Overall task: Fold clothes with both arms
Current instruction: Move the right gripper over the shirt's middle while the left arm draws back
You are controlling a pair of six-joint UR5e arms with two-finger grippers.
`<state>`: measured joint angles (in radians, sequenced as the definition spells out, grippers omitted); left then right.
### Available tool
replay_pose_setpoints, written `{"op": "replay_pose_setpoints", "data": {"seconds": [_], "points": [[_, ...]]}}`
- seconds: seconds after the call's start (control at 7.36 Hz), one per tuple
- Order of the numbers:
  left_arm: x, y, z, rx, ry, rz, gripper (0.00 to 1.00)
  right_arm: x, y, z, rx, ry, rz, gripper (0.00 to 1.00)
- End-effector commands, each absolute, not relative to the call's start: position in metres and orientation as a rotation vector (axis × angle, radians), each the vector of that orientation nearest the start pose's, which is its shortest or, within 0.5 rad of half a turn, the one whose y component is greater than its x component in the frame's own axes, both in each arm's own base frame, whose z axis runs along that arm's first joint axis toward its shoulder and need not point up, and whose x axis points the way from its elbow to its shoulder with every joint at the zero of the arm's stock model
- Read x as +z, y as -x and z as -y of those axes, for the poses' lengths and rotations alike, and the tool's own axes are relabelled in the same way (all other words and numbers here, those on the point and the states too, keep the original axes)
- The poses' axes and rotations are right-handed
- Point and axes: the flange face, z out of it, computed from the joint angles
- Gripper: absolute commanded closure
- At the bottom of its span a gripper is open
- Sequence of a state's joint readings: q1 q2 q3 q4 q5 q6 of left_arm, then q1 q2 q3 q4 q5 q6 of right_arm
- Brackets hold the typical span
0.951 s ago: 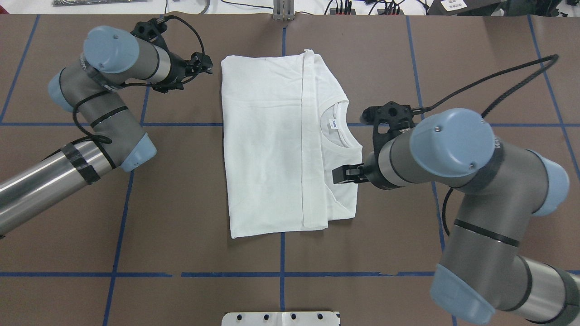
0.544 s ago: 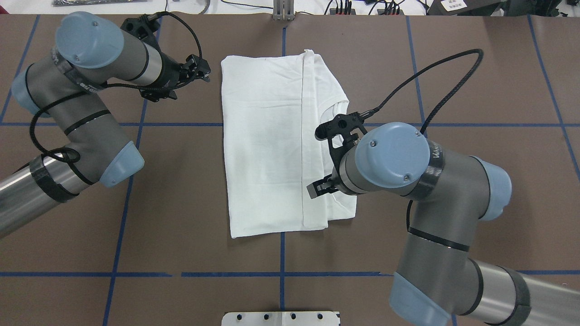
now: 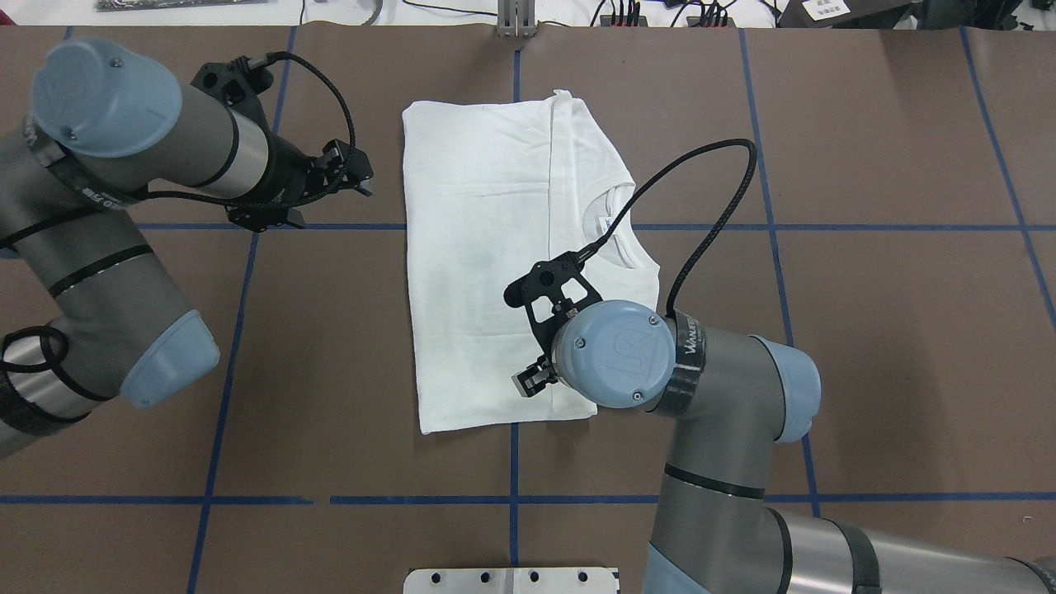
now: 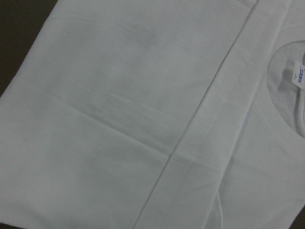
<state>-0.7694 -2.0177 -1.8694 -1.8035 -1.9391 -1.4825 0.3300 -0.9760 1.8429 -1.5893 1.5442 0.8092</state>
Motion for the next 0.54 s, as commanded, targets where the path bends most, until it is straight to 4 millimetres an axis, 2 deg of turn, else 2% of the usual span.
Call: {"op": "replay_pose_setpoints", "data": {"seconds": [0.0,0.14,0.41], "points": [[0.284,-0.357,0.479,-0.413,-0.094,-0.98,0.0,0.217,0.578,0.315,-0.42,-0.485,0.696,0.02],[0.293,-0.353,0.476,-0.42,-0.092,-0.966,0.0,0.217,0.583,0.308,-0.432,-0.481,0.698,0.09],[0.296,-0.355,0.475,-0.416,-0.091,-0.96,0.0,0.225,0.588,0.302,-0.448,-0.468,0.685,0.31]]}}
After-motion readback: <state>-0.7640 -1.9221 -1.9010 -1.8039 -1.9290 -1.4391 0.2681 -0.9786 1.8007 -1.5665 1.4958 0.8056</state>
